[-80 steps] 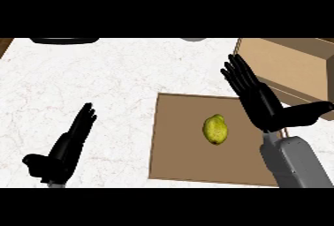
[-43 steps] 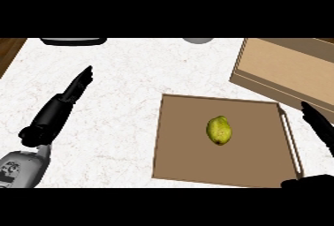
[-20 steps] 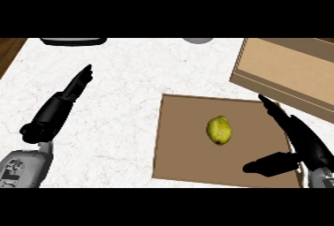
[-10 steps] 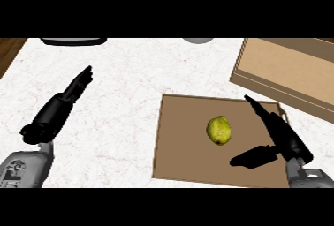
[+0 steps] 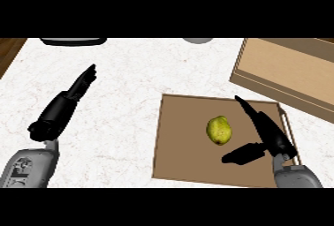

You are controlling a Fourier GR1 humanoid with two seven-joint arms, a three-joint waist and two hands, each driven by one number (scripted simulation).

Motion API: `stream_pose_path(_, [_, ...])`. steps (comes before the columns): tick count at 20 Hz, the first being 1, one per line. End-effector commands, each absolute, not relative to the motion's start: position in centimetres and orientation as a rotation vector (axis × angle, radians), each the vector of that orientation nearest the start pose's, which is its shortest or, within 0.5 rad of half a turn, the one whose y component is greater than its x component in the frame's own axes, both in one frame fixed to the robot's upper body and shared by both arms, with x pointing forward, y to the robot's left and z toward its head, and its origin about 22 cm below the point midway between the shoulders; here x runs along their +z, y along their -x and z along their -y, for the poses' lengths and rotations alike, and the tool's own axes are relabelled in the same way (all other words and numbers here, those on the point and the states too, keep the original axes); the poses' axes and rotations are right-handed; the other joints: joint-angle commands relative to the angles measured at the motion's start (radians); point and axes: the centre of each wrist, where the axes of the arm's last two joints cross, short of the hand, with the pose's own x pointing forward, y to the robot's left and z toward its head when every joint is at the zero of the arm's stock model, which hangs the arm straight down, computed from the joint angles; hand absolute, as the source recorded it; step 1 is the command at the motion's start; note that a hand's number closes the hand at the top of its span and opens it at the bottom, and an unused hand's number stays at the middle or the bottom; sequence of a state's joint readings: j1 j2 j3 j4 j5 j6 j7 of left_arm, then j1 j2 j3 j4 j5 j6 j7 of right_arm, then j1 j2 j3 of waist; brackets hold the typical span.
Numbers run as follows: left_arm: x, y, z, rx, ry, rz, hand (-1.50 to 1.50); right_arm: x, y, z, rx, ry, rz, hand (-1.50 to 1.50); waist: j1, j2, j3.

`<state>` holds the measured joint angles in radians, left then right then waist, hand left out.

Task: Pick the pear from the tray and place it in the cardboard box

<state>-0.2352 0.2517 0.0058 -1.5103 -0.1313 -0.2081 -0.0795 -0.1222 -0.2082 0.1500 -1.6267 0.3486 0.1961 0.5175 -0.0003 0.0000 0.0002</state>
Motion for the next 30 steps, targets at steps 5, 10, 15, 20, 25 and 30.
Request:
stream_pose_path(5, [5.5, -29.8, -27.3, -0.548, -0.1, 1.763, 0.0, 1.3, -27.1, 20.4, 0.654, 0.37, 1.077, -1.5, 0.0, 0.0, 0.0])
stream_pose_path(10, [6.3, -28.8, -27.6, -0.534, -0.075, 1.741, 0.0, -0.4, -27.0, 20.2, 0.632, 0.353, 1.081, -1.5, 0.001, 0.0, 0.0])
stream_pose_path(15, [5.2, -28.5, -27.6, -0.533, -0.097, 1.76, 0.0, -0.3, -27.3, 22.1, 0.695, 0.323, 1.106, 1.5, 0.001, 0.0, 0.0])
stream_pose_path(20, [6.7, -28.1, -28.2, -0.522, -0.103, 1.747, 0.0, -0.1, -27.2, 19.7, 0.676, 0.444, 1.273, 1.5, 0.002, -0.001, 0.0])
stream_pose_path(25, [5.4, -28.8, -25.4, -0.532, -0.102, 1.743, 0.0, -1.7, -26.3, 20.2, 0.678, 0.504, 1.315, 1.5, -0.002, 0.0, 0.0])
stream_pose_path(30, [7.2, -30.1, -26.5, -0.539, -0.079, 1.751, 0.0, 1.3, -30.4, 19.4, 0.97, 0.55, 1.484, 1.5, 0.019, 0.004, 0.0])
